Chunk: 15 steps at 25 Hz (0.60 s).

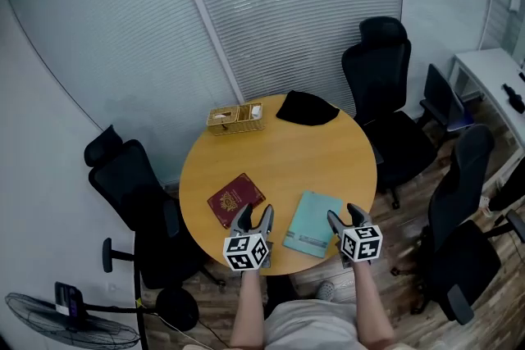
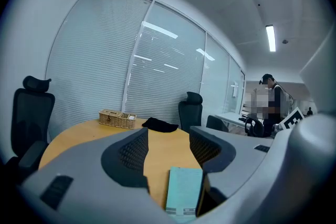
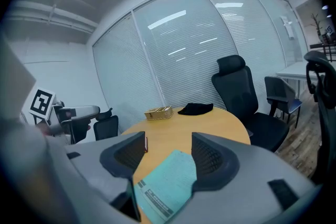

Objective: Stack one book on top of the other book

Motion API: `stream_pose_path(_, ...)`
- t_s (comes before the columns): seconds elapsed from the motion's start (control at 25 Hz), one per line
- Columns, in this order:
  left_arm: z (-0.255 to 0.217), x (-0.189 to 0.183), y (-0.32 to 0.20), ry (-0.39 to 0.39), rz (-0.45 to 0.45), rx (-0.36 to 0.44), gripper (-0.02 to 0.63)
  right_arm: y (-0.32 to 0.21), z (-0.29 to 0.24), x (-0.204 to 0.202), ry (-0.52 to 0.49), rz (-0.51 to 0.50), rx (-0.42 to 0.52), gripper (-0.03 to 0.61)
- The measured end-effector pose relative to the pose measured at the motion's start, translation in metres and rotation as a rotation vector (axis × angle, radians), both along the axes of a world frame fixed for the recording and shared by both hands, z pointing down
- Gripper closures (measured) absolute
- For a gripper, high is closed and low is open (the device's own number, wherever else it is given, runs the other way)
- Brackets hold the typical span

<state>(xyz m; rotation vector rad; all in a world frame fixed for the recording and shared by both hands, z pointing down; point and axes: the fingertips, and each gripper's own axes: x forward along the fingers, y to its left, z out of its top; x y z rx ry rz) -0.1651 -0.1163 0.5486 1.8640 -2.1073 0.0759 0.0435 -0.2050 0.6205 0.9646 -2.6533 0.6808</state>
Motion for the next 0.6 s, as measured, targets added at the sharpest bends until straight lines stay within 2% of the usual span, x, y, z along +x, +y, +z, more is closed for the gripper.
stream_pose_path(0.32, 0.002, 0.013, -0.038, 0.020, 0.109, 0.006, 0.362, -0.019, 0.001, 0.024, 0.009, 0.122, -0.008, 0.313)
stream_pose_path(0.6, 0.015, 0.020, -0.076, 0.051, 0.227, -0.026, 0.362, -0.023, 0.019, 0.036, 0.043, 0.223, -0.056, 0.313)
